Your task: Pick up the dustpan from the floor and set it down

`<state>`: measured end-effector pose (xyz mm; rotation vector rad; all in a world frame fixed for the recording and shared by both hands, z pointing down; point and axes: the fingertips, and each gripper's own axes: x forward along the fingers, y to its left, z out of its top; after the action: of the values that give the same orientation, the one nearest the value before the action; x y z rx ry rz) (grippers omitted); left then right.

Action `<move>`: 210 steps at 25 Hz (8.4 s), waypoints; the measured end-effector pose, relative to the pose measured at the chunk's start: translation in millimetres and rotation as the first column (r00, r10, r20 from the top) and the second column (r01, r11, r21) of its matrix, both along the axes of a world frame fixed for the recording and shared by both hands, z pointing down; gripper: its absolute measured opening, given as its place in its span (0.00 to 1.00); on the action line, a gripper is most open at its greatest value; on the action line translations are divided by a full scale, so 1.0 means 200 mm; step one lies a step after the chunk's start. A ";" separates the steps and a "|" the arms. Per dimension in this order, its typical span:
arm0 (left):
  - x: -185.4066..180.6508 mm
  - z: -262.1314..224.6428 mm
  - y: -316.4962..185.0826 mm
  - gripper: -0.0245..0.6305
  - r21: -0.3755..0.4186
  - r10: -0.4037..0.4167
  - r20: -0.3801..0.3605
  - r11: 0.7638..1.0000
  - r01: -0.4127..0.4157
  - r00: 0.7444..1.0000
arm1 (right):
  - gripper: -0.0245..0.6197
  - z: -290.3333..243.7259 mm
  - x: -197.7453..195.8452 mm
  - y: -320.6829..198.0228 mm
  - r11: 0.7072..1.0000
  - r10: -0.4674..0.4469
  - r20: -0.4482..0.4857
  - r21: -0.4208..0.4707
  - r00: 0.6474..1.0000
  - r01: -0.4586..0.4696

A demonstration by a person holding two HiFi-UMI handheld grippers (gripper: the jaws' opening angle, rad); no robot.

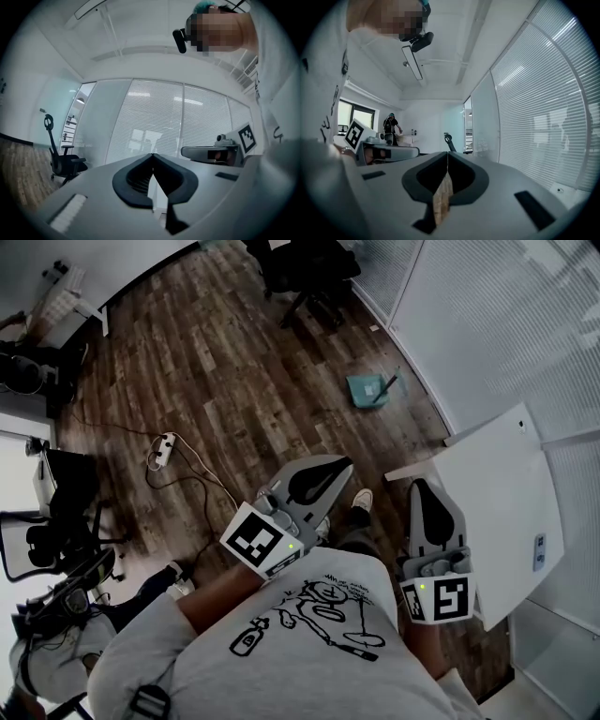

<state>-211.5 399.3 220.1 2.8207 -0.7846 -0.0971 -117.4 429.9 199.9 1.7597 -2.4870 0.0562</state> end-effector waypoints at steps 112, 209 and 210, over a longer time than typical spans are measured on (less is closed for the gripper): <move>1.29 0.05 -2.30 0.04 -0.032 -0.022 0.008 0.999 0.023 1.000 | 0.05 0.14 1.21 -2.34 0.993 -0.093 0.027 -0.074 0.995 0.094; 1.08 0.90 -2.21 0.04 -0.289 -0.026 0.134 0.955 0.064 0.991 | 0.35 2.92 1.01 -2.05 0.340 -0.170 0.293 -0.879 0.941 0.335; 1.08 0.91 -2.21 0.04 -0.292 -0.027 0.135 0.954 0.066 0.990 | 0.35 2.92 1.00 -2.05 0.338 -0.168 0.297 -0.879 0.940 0.338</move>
<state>3.7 -43.3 402.2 2.5440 -0.8171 0.1847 83.3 20.5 784.8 0.8382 -1.9839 1.3379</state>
